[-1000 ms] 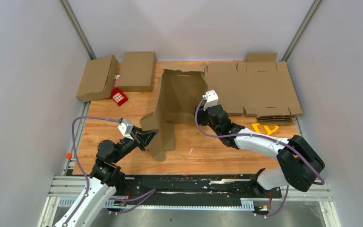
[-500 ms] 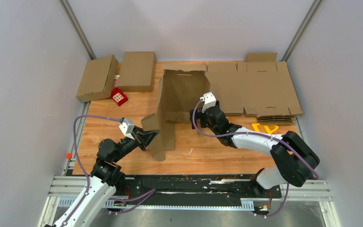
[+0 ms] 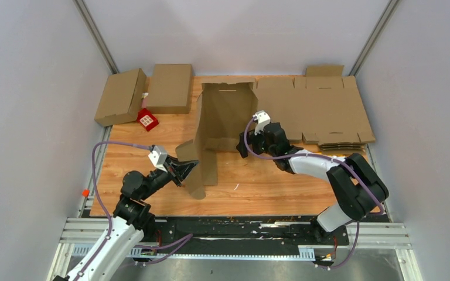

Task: Fold the paper box

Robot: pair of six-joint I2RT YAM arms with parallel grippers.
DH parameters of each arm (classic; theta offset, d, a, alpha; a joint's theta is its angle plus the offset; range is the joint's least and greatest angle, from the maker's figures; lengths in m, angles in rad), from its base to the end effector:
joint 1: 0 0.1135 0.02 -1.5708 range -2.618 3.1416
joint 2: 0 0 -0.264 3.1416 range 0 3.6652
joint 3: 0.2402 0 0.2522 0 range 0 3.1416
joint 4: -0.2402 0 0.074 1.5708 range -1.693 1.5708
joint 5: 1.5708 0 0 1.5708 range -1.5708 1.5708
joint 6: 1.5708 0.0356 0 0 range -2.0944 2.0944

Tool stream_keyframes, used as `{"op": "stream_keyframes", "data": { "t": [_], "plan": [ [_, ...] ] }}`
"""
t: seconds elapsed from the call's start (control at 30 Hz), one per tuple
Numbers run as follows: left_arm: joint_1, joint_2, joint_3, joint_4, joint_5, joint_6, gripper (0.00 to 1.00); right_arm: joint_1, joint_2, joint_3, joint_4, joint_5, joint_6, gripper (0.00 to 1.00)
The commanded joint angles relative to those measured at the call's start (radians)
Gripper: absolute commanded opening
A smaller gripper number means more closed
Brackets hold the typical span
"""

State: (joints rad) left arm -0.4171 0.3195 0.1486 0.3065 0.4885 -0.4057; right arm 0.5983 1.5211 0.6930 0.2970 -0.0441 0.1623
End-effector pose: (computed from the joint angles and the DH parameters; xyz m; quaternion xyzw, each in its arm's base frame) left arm 0.1079 -0.0661 0.2281 0.1858 0.6370 -0.4381 0.6064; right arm 0.2563 0.1766 0.1818 -0.1983 0.8448 0.2021 0.4540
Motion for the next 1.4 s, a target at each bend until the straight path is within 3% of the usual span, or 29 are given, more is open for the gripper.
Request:
{"op": "stream_keyframes", "data": {
  "t": [0.0,0.27,0.53,0.97,1.1,1.37],
  "plan": [
    [0.0,0.021,0.008,0.011,0.004,-0.007,0.04,-0.014,0.061,0.062,0.041,-0.161,-0.013,1.0],
    [0.0,0.043,0.016,0.005,0.0,-0.003,0.03,-0.015,0.051,0.037,0.067,-0.213,-0.028,1.0],
    [0.0,0.061,0.017,0.019,0.006,-0.007,0.03,-0.015,0.121,0.114,-0.005,-0.058,-0.019,1.0],
    [0.0,0.073,0.019,0.027,0.013,-0.011,0.03,-0.008,0.181,0.175,-0.013,0.019,-0.02,0.99],
    [0.0,0.083,0.018,0.036,0.018,-0.014,0.03,-0.006,0.209,0.203,-0.009,0.018,-0.014,0.86],
    [0.0,0.101,0.018,0.047,0.026,-0.017,0.03,0.001,0.254,0.252,0.03,0.04,-0.051,0.8]
  ]
}}
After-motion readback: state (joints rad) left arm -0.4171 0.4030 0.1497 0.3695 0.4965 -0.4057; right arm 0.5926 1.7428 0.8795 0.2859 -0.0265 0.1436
